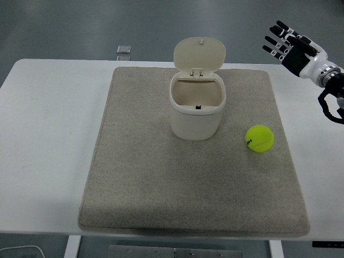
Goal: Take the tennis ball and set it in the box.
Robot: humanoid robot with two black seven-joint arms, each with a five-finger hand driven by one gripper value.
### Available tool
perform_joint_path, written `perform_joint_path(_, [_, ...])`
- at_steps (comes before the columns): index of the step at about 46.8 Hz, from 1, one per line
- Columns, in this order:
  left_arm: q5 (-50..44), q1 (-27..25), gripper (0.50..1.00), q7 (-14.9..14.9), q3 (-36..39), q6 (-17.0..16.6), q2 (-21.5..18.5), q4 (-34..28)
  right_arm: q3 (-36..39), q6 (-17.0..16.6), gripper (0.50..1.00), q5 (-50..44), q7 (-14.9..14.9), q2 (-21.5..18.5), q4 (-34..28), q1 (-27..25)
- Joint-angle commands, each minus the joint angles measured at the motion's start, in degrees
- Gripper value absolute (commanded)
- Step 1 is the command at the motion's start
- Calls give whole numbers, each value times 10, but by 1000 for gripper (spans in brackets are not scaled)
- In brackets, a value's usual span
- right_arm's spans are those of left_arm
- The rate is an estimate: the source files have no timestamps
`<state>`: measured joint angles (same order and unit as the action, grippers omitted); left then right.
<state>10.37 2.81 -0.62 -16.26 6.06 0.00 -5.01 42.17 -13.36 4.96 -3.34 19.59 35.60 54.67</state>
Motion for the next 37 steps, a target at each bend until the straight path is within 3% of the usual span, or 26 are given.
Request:
perform_joint_path(1, [0,0,992,0,0,-1,0,1,-1,0,911,0,0,-1,1,2])
perform_joint_path(37, [0,-4,992,0,1,-1,0,2,-9,-9,913,-13,-1,6,2,8])
